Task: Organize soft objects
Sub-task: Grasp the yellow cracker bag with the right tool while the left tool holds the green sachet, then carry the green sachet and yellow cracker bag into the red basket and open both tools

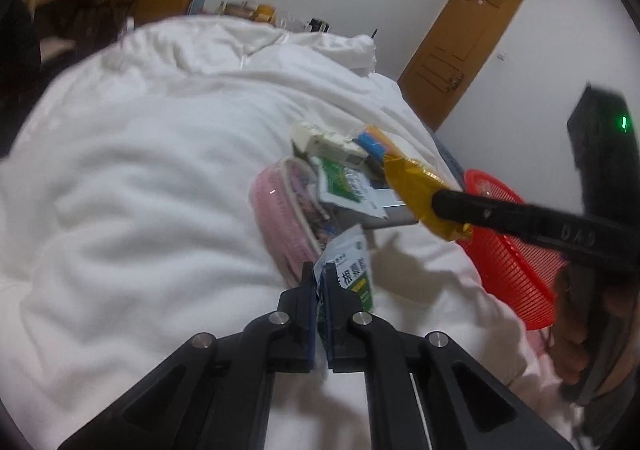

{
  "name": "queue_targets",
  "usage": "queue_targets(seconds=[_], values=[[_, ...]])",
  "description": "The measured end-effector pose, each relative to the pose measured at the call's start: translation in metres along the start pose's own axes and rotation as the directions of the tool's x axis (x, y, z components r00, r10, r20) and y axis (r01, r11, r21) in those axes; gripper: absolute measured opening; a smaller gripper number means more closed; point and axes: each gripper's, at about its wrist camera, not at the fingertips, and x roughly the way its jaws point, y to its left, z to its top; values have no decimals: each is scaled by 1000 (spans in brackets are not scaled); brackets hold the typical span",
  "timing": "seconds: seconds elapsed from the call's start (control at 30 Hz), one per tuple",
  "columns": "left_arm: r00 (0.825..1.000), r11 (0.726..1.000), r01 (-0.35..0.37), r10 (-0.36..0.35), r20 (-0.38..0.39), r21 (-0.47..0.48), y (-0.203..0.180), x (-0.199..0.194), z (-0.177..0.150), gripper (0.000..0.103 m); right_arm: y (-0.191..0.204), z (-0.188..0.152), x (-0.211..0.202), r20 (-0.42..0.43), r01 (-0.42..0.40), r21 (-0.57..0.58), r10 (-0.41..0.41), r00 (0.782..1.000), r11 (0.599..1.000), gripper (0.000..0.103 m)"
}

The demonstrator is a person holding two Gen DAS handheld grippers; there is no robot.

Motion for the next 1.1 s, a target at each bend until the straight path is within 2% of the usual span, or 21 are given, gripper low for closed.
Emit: queue_targets(seconds=[0.1, 0.27, 0.33, 0.5, 0.73, 0.93, 1.1], values=[[999, 997, -34, 31, 37, 64, -20, -8, -4, 0, -3, -2, -22, 25, 1, -13, -1, 1000, 1000, 44], [990, 982, -111, 96, 102, 152, -55, -23, -6, 0, -10, -17, -57, 49, 51, -66, -48, 998, 997, 44], [988, 975, -130, 113, 102, 179, -64, -23, -6, 0, -17, -24, -69, 52, 58, -66, -54, 997, 996, 44], [989, 968, -137, 121, 86, 209, -80, -22, -6, 0, -43, -44, -100, 102, 83, -22, -81, 991, 996, 44], [990, 959, -130, 110, 91, 251, -106, -26, -7, 0, -85, -52, -112, 138, 104, 90, -116, 984, 991, 44], [993, 954, -95, 71, 94, 283, -129, -31, -2, 0, -122, -47, -136, 160, 172, 159, -197, 967, 972, 44], [995, 942, -77, 53, 82, 326, -150, -31, 4, 0, -152, -43, -154, 168, 268, 186, -300, 939, 945, 44]])
